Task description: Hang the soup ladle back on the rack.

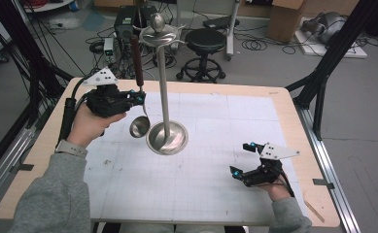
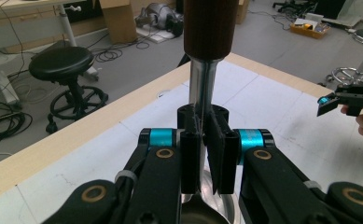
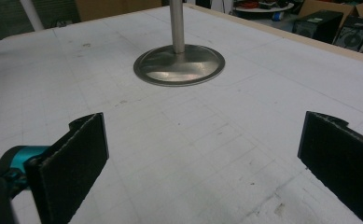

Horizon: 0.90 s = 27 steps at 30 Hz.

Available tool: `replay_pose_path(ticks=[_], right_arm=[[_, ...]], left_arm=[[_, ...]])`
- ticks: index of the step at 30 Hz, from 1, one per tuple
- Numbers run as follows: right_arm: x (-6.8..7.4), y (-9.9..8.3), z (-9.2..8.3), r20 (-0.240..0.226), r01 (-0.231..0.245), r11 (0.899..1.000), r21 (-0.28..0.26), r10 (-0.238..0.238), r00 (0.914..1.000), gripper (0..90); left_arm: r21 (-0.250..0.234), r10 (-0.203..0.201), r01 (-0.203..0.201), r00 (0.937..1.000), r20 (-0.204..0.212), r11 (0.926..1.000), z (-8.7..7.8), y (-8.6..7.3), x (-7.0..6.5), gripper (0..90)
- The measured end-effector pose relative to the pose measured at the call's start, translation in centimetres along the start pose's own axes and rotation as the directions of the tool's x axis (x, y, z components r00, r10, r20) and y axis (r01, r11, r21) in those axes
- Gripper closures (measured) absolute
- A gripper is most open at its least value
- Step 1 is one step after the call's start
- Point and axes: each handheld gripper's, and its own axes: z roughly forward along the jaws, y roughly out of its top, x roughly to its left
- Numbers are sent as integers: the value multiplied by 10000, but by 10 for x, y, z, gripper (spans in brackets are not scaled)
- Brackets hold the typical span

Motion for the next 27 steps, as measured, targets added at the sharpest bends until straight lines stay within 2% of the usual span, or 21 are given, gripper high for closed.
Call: replay_pose_path(ticks=[4,6,8,11,15,18,20,22,23,24,26,27], right_arm=[[0,0,0,-29,-3,10000,-8,3,10000,8],[-1,0,0,-16,13,10000,0,-13,10000,7],[0,0,0,-36,-41,10000,3,41,10000,7],[-1,0,-1,6,20,10000,-48,-20,10000,7],[-1,0,-1,-4,-32,10000,-43,32,10000,8],[-1,0,-1,12,14,9999,-101,-14,10000,8],[-1,1,-1,24,-36,9999,-121,36,10000,8],[-2,0,-1,6,-110,9999,-122,110,9999,8],[-2,0,-1,-2,-102,9999,-134,102,9999,8],[-3,0,-1,-15,-97,9999,-137,97,10000,8],[-4,0,-1,-28,-176,9997,-173,176,9998,8],[-5,0,0,4,-152,9997,-208,152,9999,7]], left_arm=[[-57,415,-416,9989,-220,9991,1,0,-4,797],[-199,518,-525,9979,-379,9984,2,-1,-6,694],[-256,735,-752,9954,-619,9968,3,-2,-8,537],[-447,932,-961,9937,-624,9944,1,-5,-8,426],[-714,895,-918,9954,-354,9932,-6,-11,-8,422],[-1191,739,-760,9970,-221,9900,-12,-18,-6,350],[-1396,597,-630,9978,-275,9882,-18,-23,-5,282],[-1462,336,-404,9982,-490,9884,-23,-27,-2,164],[-1561,114,-182,9990,-441,9876,-26,-29,-1,122],[-1805,-125,74,9996,-272,9835,-29,-32,0,104],[-2212,-310,252,9993,-227,9749,-34,-38,2,29],[-2256,-425,366,9989,-216,9735,-37,-41,4,17]])
